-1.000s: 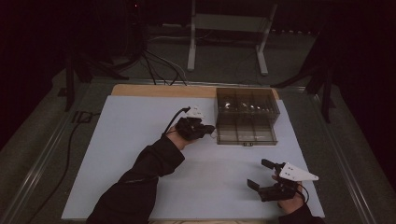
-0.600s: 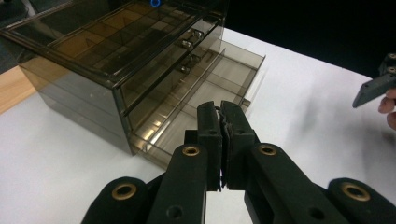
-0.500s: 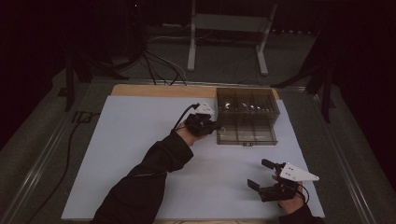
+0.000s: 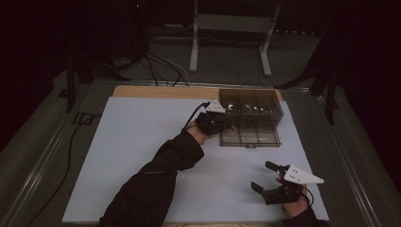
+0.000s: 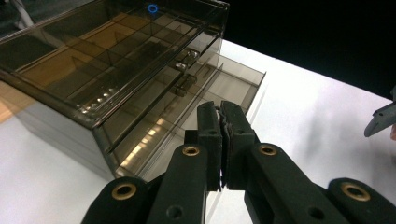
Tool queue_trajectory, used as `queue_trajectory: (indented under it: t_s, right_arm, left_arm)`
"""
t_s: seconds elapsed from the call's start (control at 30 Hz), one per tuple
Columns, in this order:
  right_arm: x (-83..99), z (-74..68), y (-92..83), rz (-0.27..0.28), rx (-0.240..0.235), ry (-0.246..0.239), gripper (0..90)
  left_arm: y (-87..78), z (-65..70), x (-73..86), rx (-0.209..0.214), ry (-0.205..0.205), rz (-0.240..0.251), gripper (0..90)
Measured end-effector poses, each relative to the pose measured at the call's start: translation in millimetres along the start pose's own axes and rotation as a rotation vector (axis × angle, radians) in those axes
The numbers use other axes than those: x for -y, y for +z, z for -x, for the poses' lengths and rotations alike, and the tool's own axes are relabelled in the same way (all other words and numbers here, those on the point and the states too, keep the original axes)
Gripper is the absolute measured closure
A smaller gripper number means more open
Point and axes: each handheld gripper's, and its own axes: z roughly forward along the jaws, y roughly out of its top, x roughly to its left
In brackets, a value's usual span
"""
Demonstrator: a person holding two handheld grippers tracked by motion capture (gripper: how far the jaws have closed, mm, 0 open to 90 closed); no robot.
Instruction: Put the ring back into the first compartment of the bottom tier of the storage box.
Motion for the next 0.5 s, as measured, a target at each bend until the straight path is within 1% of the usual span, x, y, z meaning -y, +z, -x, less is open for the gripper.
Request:
queue_trajectory:
  t_s: [0.33,0.37,0.5]
  right_arm:
    - [0.0,0.2,-1.1,0.003,0.001,0.002,1.1]
    - [0.0,0.2,-1.3,0.003,0.002,0.004,1.1]
    - [-0.1,0.0,-1.6,0.003,0.006,0.003,1.1]
  left_arm:
    - [15.6,-4.1,-2.5,0.003,-0.016,-0.013,89.6]
    - [17.2,-4.1,-2.2,0.004,-0.021,-0.014,89.5]
    - [22.5,-2.6,-2.3,0.002,-0.021,-0.012,89.5]
